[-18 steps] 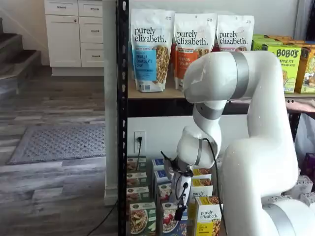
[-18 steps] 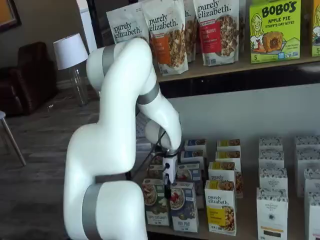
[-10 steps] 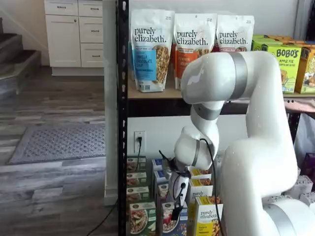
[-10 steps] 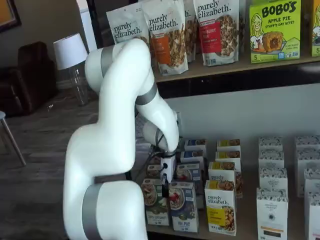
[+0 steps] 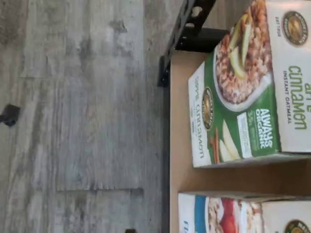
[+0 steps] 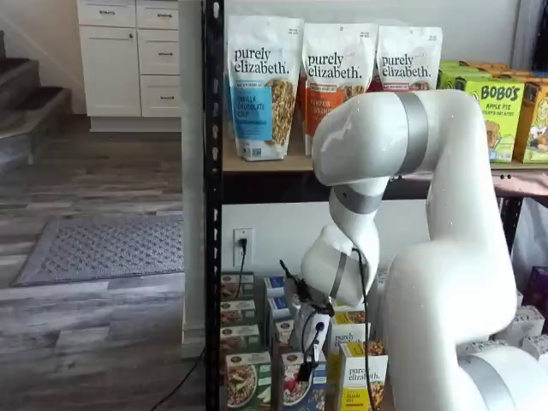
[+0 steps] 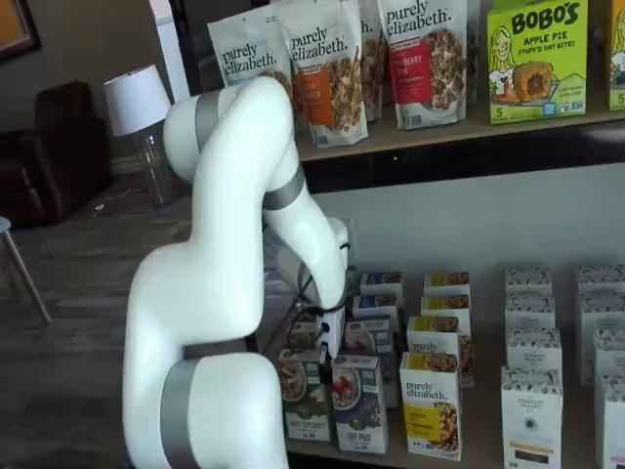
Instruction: Pick up the blue and white box that is on the bottom shelf, the second box from the left
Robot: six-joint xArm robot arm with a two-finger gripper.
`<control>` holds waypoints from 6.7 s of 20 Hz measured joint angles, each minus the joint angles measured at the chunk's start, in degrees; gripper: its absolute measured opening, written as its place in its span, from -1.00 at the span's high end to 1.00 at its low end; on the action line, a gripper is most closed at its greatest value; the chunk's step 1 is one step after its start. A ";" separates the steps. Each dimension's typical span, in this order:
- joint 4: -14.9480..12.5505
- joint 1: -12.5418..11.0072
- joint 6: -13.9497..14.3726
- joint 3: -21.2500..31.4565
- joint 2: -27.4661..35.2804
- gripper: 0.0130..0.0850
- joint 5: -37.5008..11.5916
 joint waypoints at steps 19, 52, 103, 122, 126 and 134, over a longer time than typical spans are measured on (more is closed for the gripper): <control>-3.47 -2.43 0.86 -6.90 6.08 -1.00 -1.06; -25.32 -4.33 19.11 -17.53 15.50 -1.00 2.06; -25.55 -3.88 19.68 -16.50 15.42 0.00 1.94; -20.58 -2.92 15.89 -9.46 10.04 0.11 0.26; -19.27 -1.94 15.55 -5.07 6.46 0.11 -0.57; -17.51 -0.11 15.68 1.87 0.12 0.11 -0.86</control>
